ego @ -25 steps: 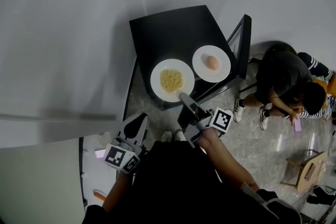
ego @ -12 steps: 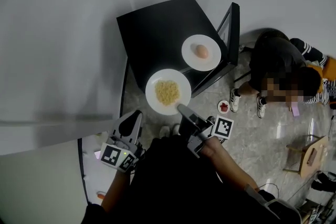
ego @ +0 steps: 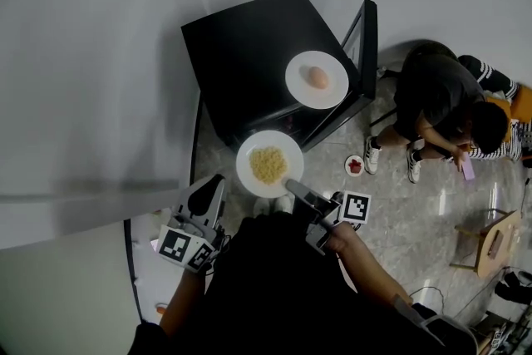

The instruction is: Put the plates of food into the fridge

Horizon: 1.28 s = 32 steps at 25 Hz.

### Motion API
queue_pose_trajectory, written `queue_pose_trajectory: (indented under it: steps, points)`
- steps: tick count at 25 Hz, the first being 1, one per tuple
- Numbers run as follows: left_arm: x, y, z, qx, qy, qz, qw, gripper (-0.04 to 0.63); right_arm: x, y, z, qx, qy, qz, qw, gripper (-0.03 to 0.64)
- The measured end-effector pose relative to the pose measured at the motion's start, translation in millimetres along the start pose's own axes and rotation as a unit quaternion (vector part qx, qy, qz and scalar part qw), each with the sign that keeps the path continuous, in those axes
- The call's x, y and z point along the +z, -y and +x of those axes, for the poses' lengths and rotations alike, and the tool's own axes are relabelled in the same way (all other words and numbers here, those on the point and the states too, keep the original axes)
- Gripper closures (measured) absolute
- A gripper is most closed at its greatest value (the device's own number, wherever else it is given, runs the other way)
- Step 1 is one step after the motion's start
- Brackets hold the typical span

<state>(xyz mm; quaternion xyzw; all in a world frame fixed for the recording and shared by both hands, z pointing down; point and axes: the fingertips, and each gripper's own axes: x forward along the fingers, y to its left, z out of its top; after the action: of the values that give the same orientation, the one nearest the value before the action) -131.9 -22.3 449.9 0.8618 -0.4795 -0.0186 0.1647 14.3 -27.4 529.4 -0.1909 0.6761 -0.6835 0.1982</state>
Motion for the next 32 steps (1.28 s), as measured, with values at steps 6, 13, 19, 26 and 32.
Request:
queue_pose_trajectory:
  steps: [6, 13, 19, 26, 32]
  points:
    - [2, 2, -6, 0.007, -0.001, -0.007, 0.9999, 0.558, 19, 37, 4, -0.038, 0.018, -0.018, 0.999, 0.578]
    - [8, -1, -6, 0.015, 0.003, -0.002, 0.9999, 0.558, 49, 81, 20, -0.063, 0.045, -0.012, 0.997, 0.578]
    - [7, -4, -8, 0.027, 0.001, 0.001, 0.9996, 0.558, 65, 108, 33, -0.080, 0.056, 0.000, 0.995, 0.578]
    - [4, -6, -8, 0.035, -0.003, 0.003, 0.9994, 0.558, 78, 129, 52, -0.094, 0.061, 0.002, 0.994, 0.578]
    - [2, -3, -8, 0.039, -0.008, 0.006, 0.9992, 0.558, 86, 132, 73, -0.090, 0.066, 0.022, 0.994, 0.578]
